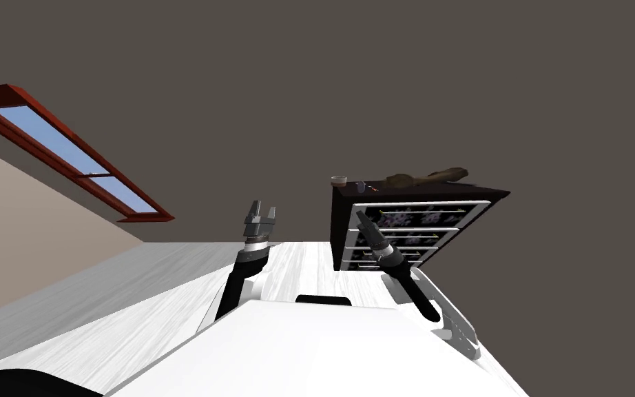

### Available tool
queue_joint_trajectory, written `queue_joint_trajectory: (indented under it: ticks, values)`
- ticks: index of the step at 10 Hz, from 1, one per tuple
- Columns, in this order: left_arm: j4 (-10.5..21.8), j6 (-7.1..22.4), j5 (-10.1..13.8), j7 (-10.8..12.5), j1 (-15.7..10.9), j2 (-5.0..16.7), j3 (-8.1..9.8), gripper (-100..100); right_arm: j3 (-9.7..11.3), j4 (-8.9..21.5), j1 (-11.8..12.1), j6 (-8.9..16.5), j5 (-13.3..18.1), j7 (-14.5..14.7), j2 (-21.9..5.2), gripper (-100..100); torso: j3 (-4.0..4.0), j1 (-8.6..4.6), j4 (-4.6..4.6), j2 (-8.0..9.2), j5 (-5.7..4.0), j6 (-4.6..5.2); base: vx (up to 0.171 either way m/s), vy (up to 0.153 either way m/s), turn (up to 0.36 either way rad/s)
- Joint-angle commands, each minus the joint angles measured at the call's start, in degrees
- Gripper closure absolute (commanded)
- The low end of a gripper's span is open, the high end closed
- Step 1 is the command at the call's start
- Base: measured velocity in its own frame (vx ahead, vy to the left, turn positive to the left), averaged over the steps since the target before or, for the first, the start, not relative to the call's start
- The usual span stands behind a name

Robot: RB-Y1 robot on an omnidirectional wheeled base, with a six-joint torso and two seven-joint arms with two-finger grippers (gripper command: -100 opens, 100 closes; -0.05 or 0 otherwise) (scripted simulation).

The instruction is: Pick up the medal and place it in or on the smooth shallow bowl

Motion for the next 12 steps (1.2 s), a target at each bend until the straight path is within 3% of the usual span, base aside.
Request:
queue_joint_trajectory:
  ticks: [1,4,5,6,7,8,9,10,11,12]
  values:
    - [0.0,0.0,0.0,0.0,0.0,0.0,0.0,0,0.4,0.9,-1.1,-0.3,1.0,-0.8,-2.1,-100,0.0,0.0,0.0,0.0,0.0,0.0,-0.065,0.041,-0.079]
    - [0.0,0.0,0.0,0.0,0.0,0.0,0.0,0,2.7,4.3,-4.8,-1.6,5.5,-3.5,-7.3,-100,-0.01,0.02,0.0,-0.03,0.01,-0.02,-0.071,0.039,-0.128]
    - [0.0,0.0,0.0,0.0,0.0,0.0,0.0,0,2.7,4.3,-4.8,-1.6,5.5,-3.5,-8.4,-100,-0.03,0.0,-0.01,-0.06,0.0,0.0,-0.057,0.028,-0.08]
    - [0.0,0.0,0.0,0.0,0.0,0.0,0.0,0,3.9,6.1,-6.8,-2.3,7.8,-5.0,-10.5,-100,-0.04,-0.02,-0.01,-0.08,0.0,-0.02,-0.064,0.043,-0.142]
    - [0.0,0.0,0.0,0.0,0.0,0.0,0.0,0,3.9,6.1,-6.8,-2.3,7.8,-5.0,-11.6,-100,-0.03,0.03,-0.01,-0.06,0.01,0.0,-0.059,0.041,-0.089]
    - [0.0,0.0,0.0,0.0,0.0,0.0,0.0,0,5.0,7.9,-8.9,-3.0,10.1,-6.5,-13.7,-100,-0.04,0.03,-0.01,-0.08,0.01,-0.02,-0.063,0.044,-0.206]
    - [0.0,0.0,0.0,0.0,0.0,0.0,0.0,0,5.0,7.9,-8.9,-3.0,10.1,-6.5,-14.9,-100,-0.04,0.04,-0.02,-0.08,0.01,0.0,-0.054,0.038,-0.072]
    - [0.0,0.0,0.0,0.0,0.0,0.0,0.0,0,6.1,9.6,-11.0,-3.7,12.4,-8.1,-16.8,-100,-0.05,0.03,-0.01,-0.1,0.01,-0.03,-0.056,0.035,-0.154]
    - [0.0,0.0,0.0,0.0,0.0,0.0,0.0,0,6.1,9.6,-11.0,-3.7,12.4,-8.1,-18.1,-100,-0.06,0.03,-0.02,-0.11,0.01,-0.01,-0.046,0.031,-0.077]
    - [0.0,0.0,0.0,0.0,0.0,0.0,0.0,0,7.2,11.4,-13.1,-4.5,14.7,-9.8,-20.2,-100,-0.07,0.01,-0.02,-0.13,0.01,-0.02,-0.043,0.033,-0.174]
